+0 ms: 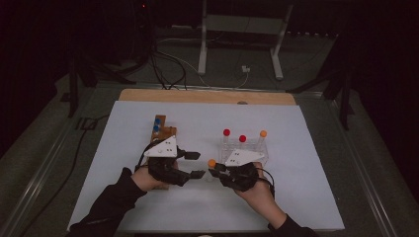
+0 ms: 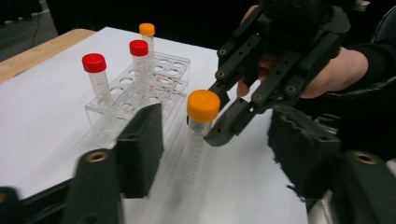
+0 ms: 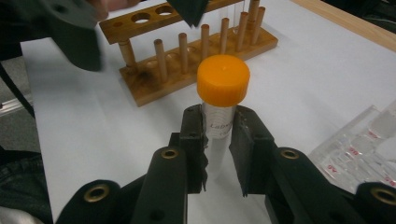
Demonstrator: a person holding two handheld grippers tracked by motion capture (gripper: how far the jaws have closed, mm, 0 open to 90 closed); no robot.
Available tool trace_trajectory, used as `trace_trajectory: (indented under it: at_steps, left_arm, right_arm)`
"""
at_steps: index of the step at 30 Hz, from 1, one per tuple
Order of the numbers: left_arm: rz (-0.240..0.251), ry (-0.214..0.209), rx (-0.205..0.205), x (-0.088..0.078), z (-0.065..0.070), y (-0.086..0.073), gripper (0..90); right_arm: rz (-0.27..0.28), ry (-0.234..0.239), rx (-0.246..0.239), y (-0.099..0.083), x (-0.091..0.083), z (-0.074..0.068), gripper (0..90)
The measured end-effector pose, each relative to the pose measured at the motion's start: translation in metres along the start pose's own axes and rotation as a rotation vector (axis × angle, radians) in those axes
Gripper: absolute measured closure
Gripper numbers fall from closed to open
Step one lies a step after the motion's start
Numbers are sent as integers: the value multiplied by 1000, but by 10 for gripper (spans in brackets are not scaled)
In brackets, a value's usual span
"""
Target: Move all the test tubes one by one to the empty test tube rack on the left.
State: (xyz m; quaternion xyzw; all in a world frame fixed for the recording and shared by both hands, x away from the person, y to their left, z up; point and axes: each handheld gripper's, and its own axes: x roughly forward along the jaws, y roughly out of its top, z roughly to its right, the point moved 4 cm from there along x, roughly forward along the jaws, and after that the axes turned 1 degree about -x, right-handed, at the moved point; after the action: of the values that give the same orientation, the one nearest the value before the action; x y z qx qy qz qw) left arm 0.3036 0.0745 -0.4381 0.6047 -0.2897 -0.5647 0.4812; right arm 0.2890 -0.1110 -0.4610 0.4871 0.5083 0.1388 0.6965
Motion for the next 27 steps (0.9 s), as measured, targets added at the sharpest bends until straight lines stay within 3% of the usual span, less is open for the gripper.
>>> trace_trajectory:
  at_steps: [11, 19, 27]
  left_arm:
    - [-18, 4, -6, 19, -2, -3, 541]
    - [-16, 10, 14, 24, -1, -2, 669]
    - [-20, 8, 25, 25, -2, -2, 706]
  right_arm:
    - [2, 10, 1, 0, -2, -2, 752]
    - [-5, 17, -5, 0, 0, -5, 751]
    - [-1, 18, -2, 0, 0, -4, 751]
